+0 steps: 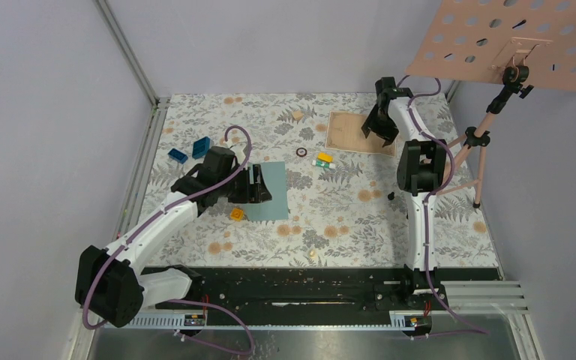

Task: Place the letter into the envelope and seal it
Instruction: Move the letter to the center of the board.

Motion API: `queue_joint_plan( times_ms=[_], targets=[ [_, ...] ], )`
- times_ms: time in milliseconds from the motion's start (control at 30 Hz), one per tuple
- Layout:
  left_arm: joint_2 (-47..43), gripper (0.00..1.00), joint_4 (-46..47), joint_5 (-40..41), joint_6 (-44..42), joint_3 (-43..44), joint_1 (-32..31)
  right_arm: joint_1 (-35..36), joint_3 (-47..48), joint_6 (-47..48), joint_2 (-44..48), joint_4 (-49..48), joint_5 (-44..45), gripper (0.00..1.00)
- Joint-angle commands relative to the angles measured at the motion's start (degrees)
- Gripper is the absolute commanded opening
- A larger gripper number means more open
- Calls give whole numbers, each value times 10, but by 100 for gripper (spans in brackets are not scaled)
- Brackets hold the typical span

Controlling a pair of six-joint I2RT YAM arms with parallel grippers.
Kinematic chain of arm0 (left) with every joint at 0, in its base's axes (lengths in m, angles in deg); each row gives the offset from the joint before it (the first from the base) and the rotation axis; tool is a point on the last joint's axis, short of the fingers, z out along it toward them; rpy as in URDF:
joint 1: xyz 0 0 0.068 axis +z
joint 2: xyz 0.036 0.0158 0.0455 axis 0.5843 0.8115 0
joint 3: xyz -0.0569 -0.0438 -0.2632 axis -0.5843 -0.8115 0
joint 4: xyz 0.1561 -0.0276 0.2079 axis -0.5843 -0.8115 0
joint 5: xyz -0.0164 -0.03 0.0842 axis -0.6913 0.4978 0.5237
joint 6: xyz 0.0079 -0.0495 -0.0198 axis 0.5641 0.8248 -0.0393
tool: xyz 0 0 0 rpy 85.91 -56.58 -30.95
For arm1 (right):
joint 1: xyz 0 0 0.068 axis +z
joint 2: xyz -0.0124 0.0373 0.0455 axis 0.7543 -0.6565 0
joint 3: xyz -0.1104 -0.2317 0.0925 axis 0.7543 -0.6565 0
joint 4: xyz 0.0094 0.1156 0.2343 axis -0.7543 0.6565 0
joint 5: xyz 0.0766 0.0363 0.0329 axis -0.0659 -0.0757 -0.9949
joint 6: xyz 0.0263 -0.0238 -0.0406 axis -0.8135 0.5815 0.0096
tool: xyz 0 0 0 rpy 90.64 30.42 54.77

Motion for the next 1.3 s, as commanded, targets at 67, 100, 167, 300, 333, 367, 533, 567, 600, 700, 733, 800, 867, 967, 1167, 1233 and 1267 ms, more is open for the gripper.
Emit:
queue_joint_plan(
  times_ms=[67, 100, 167, 300, 333, 367, 533, 567, 600, 700, 733, 800, 867, 967, 1167, 1233, 1267],
  targets=[
    [-34, 66, 6, 13, 7, 5, -1, -2, 32, -3, -25, 25, -37, 71],
    [-37, 66, 6, 13, 9, 3, 0, -2, 37, -2, -28, 31, -37, 70],
    [-41, 66, 4, 14, 12, 1, 0, -2, 44, -2, -33, 39, -39, 66],
    [-51, 66, 3, 14, 17, -2, 0, -3, 35, 2, -31, 41, -55, 62],
    [-55, 66, 2, 15, 18, -4, -1, -2, 29, 5, -29, 40, -63, 61],
    [-58, 66, 1, 14, 19, -5, -1, -2, 21, 5, -26, 41, -71, 59],
    [-78, 67, -11, 22, 18, -11, 0, 5, -57, 16, 22, 25, -100, 60],
    [-83, 66, -12, 23, 18, -14, 0, 8, -77, 6, 40, 21, -92, 60],
    [-87, 67, -13, 25, 18, -16, -1, 10, -98, -1, 58, 10, -96, 60],
    [-98, 66, -15, 24, 22, -24, -1, 15, -188, -11, 110, -40, -118, 60],
    [-102, 66, -15, 23, 23, -26, -1, 16, -208, -15, 124, -42, -118, 61],
    [-111, 66, -17, 21, 28, -30, -1, 17, -252, -20, 157, -56, -136, 60],
    [-125, 66, -17, 21, 32, -37, -1, 19, -304, -20, 193, -77, -150, 61],
    [-149, 66, -19, 24, 34, -46, -1, 19, -363, -12, 250, -108, -148, 61],
    [-159, 66, -21, 31, 32, -54, -1, 19, -344, 13, 254, -146, -94, 61],
    [-153, 67, -21, 31, 32, -50, -1, 19, -301, 13, 217, -138, -87, 62],
    [-149, 66, -21, 31, 32, -47, 0, 19, -279, 5, 198, -136, -84, 64]
  ],
)
